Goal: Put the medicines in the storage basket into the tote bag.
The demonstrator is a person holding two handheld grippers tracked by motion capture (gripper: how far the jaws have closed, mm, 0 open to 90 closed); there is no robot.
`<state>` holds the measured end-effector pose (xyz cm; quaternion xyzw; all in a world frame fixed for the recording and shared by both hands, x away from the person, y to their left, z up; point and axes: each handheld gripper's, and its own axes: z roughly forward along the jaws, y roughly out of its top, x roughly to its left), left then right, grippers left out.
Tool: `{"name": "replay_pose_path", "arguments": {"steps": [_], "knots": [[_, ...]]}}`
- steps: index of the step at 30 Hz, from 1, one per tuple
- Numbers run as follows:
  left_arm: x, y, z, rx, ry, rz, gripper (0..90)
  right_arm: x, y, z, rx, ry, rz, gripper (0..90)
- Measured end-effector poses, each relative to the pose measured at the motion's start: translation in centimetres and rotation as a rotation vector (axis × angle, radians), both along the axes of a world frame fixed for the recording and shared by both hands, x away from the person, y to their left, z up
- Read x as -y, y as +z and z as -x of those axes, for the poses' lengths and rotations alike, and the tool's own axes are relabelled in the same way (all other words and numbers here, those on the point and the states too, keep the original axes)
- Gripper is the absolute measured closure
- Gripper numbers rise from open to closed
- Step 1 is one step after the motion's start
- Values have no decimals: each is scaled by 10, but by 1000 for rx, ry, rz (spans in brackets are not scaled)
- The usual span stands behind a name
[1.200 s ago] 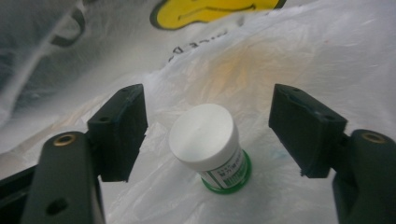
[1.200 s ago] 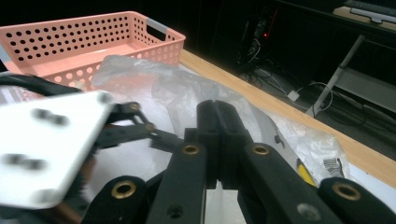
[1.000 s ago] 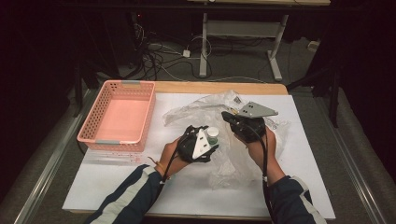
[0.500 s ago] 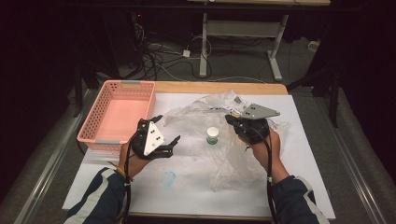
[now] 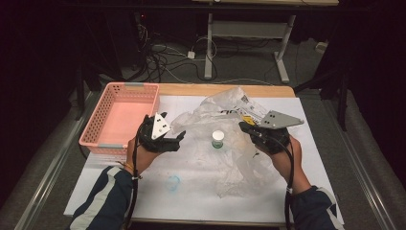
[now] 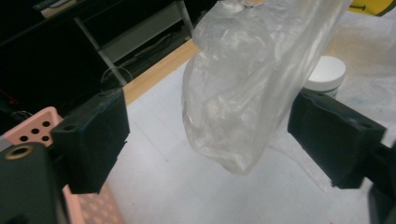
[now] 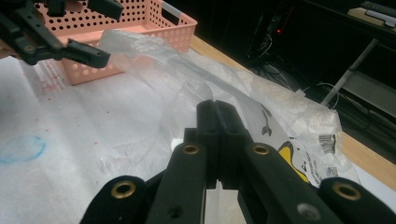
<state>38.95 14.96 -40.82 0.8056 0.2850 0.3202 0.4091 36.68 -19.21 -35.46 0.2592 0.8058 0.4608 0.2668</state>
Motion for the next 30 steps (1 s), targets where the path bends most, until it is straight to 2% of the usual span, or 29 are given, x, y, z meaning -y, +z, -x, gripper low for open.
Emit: {"name": "replay_pose_path", "arguments": {"steps": [2,3,4,5,10,12,13,14,15,16,17,18,19,20,21,24,26,29,30], "knots": [[4,-2,-4,-20,-21,-10,162,1,0,1,-1,-4,-5,900],[7,-3,-6,-28,-29,-26,205,2,-1,1,-4,-7,-5,900],[10,-4,-7,-34,-30,-40,286,2,-2,1,-6,-8,-4,900],[12,-4,-9,-42,-30,-50,420,2,-5,0,-13,-9,4,900],[20,-3,-19,-57,2,-82,444,3,-7,-1,-19,-19,4,900],[22,-5,-24,-57,-4,-82,443,5,-8,-2,-26,-21,-1,900],[23,-6,-25,-63,-5,-86,483,6,-10,-2,-27,-27,1,879],[24,-7,-26,-67,-13,-87,483,6,-10,-2,-27,-27,1,879],[24,-8,-27,-69,-20,-87,558,6,-10,-2,-26,-32,-2,827],[24,-9,-27,-76,-29,-89,596,7,-10,-2,-20,-43,-2,744],[24,-9,-27,-80,-38,-92,693,8,-10,1,-10,-59,-5,716],[24,-9,-26,-83,-43,-90,693,8,-10,1,-10,-59,-5,716],[23,-8,-26,-85,-49,-87,728,8,-9,3,-7,-56,-5,675],[23,-8,-24,-85,-56,-89,759,9,-9,6,-2,-59,-4,591],[22,-8,-24,-83,-58,-91,778,10,-9,12,16,-71,-7,507],[20,-6,-22,-84,-62,-81,783,17,-11,27,48,-118,-37,385],[19,-6,-20,-85,-63,-84,791,24,-14,42,42,-99,-69,361],[17,-7,-18,-86,-66,-82,797,28,-21,60,48,-82,-47,315],[17,-7,-18,-87,-66,-83,808,30,-28,73,35,-46,-30,266]]}}
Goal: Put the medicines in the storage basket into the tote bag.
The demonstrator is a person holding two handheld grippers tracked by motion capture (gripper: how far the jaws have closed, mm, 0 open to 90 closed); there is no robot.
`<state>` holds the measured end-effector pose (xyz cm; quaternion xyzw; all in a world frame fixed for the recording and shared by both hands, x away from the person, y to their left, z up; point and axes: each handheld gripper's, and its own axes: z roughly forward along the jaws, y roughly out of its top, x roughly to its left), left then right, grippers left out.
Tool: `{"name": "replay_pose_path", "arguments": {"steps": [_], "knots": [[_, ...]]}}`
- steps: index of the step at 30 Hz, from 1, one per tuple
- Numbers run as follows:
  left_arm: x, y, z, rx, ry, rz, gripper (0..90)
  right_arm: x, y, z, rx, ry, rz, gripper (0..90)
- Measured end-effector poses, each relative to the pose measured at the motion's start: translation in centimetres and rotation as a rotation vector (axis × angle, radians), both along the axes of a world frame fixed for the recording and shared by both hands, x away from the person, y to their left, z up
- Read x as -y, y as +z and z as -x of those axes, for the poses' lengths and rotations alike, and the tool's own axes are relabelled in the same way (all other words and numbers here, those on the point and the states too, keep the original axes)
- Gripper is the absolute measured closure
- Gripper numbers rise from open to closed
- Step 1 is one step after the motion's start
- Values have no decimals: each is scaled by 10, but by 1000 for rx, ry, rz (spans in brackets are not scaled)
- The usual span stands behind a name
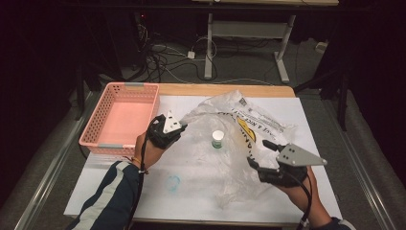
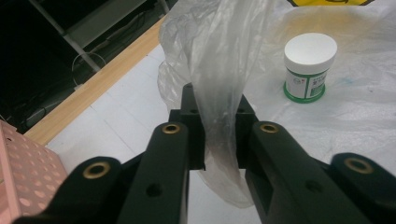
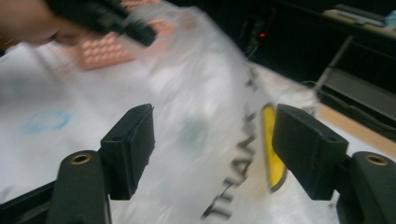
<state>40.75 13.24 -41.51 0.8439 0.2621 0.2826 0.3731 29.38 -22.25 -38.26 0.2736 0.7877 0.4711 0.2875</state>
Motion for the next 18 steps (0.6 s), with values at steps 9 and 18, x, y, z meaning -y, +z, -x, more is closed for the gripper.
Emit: {"name": "replay_pose_path", "arguments": {"steps": [9,18], "knots": [[2,-3,5,0,-12,-22,820,-15,-46,31,-131,154,149,156],[3,-5,5,-6,-26,-20,836,-24,-81,16,-222,163,267,395]]}}
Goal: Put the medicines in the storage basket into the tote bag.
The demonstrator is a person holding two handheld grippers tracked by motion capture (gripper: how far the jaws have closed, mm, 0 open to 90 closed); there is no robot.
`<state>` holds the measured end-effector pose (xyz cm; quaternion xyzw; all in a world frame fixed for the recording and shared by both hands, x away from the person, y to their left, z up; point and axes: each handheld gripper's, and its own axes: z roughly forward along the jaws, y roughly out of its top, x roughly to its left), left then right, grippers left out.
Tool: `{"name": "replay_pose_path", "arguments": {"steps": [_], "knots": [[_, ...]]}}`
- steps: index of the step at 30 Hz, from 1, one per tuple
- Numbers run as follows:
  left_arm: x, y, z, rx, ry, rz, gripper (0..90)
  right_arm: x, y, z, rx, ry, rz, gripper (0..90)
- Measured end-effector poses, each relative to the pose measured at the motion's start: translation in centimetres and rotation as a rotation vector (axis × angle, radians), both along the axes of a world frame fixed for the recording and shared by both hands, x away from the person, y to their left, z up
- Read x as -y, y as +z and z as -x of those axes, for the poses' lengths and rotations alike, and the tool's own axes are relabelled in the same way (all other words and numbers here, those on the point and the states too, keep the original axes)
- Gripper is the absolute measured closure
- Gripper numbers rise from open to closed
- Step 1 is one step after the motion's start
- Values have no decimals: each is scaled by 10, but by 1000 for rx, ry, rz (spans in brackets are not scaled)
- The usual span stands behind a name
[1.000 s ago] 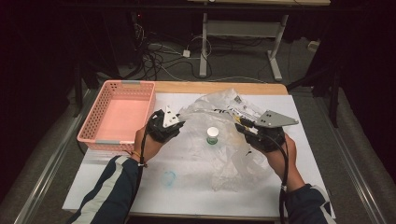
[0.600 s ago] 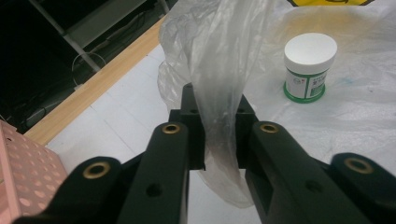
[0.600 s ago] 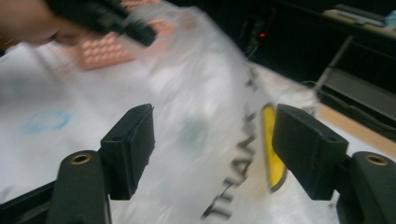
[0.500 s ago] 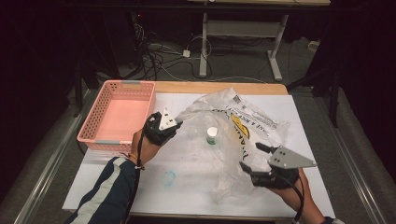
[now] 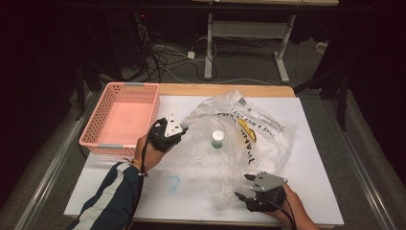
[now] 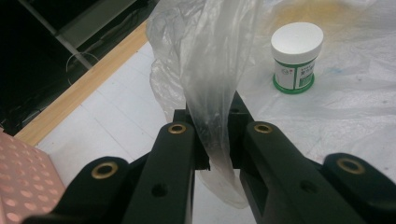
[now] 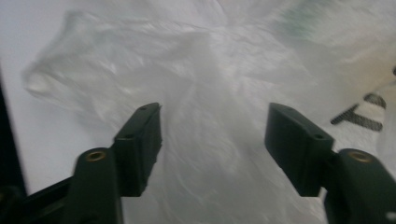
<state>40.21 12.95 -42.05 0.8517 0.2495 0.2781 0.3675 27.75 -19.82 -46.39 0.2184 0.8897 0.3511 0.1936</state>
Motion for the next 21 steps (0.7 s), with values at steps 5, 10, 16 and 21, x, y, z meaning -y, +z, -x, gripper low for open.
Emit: {"name": "replay_pose_path", "arguments": {"steps": [5,10,16,21], "knots": [[1,-2,0,-1,-5,-1,835,9,-3,-12,-15,-57,-1,711],[-3,0,1,13,-7,36,835,14,10,-9,56,-82,-64,875],[-11,8,5,52,-3,46,836,22,24,-5,137,-112,-116,897],[-18,17,12,90,-11,41,844,36,39,-3,207,-156,-176,899]]}}
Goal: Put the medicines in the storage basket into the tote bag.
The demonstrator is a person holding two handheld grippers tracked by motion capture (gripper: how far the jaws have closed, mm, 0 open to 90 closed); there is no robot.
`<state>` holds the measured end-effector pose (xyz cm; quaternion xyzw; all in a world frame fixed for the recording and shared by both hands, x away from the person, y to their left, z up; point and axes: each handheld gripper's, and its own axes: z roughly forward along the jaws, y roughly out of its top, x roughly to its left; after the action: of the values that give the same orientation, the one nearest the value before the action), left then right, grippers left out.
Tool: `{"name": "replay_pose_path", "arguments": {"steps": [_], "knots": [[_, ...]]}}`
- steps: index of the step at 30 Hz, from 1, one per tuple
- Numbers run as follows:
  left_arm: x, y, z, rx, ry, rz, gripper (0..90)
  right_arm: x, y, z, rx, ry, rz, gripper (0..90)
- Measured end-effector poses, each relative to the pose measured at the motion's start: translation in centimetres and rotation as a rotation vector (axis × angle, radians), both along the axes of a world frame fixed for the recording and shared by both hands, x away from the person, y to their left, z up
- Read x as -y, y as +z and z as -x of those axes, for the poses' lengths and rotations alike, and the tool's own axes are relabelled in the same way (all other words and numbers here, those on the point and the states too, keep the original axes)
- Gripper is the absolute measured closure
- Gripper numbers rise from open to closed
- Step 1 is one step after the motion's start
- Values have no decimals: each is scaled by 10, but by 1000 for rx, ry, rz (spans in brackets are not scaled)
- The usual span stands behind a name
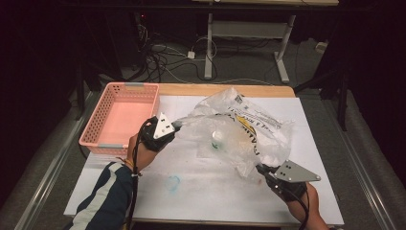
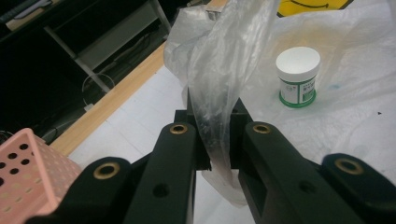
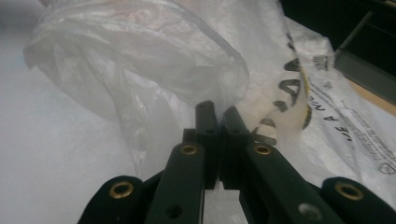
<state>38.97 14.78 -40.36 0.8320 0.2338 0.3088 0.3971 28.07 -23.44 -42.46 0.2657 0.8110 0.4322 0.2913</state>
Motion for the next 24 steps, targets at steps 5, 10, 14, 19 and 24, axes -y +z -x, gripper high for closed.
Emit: {"name": "replay_pose_path", "arguments": {"steps": [5,10,14,19,24], "knots": [[-8,4,4,17,-15,18,844,7,5,-1,32,-26,-34,900],[-9,5,5,5,-35,63,844,9,6,-3,39,-45,-45,900],[-6,4,7,-2,-51,68,845,10,6,-3,46,-49,-45,900],[-4,3,15,-8,-71,69,845,7,7,-1,113,-54,-44,900],[1,2,26,9,-93,35,845,5,6,-1,120,-45,-39,900]]}}
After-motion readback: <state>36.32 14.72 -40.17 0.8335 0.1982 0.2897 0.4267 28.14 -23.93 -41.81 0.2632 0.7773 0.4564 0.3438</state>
